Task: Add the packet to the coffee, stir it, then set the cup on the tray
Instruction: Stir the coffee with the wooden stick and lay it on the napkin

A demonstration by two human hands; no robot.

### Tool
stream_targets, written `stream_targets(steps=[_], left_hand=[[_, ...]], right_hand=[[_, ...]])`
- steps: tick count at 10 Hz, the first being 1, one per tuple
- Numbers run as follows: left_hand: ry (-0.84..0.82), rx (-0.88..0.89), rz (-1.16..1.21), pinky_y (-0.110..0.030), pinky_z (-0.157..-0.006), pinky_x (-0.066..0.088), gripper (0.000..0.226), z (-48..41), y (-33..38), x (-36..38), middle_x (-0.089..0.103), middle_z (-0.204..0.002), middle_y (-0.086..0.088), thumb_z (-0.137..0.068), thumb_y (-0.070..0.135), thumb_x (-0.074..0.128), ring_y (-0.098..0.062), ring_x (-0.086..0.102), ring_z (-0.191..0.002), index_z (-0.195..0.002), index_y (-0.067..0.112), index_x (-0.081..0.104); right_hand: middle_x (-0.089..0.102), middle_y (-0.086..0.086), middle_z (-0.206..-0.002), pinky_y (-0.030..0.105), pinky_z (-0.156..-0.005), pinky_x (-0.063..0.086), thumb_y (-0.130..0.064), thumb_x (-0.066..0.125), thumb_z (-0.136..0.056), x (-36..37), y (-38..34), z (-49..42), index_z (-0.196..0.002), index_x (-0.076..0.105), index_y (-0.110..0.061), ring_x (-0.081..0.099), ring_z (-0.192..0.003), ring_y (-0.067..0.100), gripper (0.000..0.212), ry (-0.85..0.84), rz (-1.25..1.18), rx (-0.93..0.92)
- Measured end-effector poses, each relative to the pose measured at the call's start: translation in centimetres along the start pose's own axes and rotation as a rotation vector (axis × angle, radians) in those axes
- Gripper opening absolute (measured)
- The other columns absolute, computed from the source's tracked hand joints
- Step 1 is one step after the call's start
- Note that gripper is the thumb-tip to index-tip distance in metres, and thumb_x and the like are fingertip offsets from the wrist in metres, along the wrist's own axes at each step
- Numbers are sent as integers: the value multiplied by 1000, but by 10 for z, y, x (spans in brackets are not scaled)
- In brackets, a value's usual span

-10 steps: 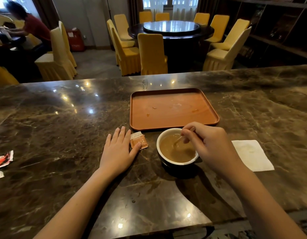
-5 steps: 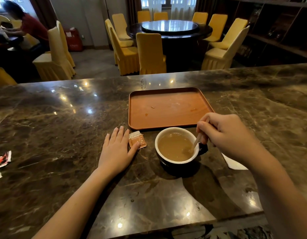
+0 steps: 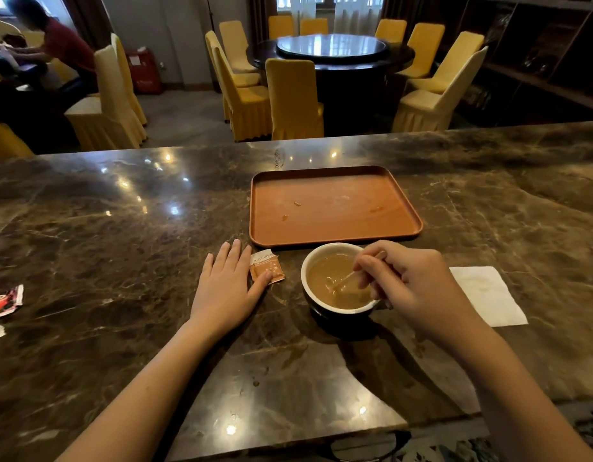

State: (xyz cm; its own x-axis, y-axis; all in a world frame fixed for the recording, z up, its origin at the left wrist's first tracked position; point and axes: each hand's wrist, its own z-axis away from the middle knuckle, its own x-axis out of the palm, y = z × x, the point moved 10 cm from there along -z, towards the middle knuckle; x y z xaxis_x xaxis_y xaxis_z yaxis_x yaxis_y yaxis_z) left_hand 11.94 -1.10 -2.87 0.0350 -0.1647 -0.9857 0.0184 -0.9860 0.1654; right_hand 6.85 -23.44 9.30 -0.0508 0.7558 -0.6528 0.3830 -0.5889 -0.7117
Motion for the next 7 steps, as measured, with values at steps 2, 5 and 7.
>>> stream_targets(steps=[2,5,7], left_hand=[[-7,-5,-4,-40,-116,1,71,-1,-1,0,7,-157,-4,-87,60,20,-19,2,-145,-145,19,12],[-2,-5,-17,-40,-116,1,71,-1,0,0,8,-157,-5,-87,60,20,-19,2,-145,-145,19,12],[2,-9,-23,-41,-116,2,72,-1,0,0,9,-157,-5,-87,61,20,-20,3,-145,-145,19,13]], right_hand=[[68,0,-65,11,-47,43,-16,52,-90,-19,9,4,-79,66,-18,61,-54,11,18,-27,-94,48],[68,-6,-73,13,-49,44,-22,50,-90,-60,15,13,-80,65,-18,62,-57,13,19,237,-83,15],[67,2,-65,13,-48,45,-32,47,-86,-74,17,20,-81,64,-17,61,-57,14,24,324,-117,5]])
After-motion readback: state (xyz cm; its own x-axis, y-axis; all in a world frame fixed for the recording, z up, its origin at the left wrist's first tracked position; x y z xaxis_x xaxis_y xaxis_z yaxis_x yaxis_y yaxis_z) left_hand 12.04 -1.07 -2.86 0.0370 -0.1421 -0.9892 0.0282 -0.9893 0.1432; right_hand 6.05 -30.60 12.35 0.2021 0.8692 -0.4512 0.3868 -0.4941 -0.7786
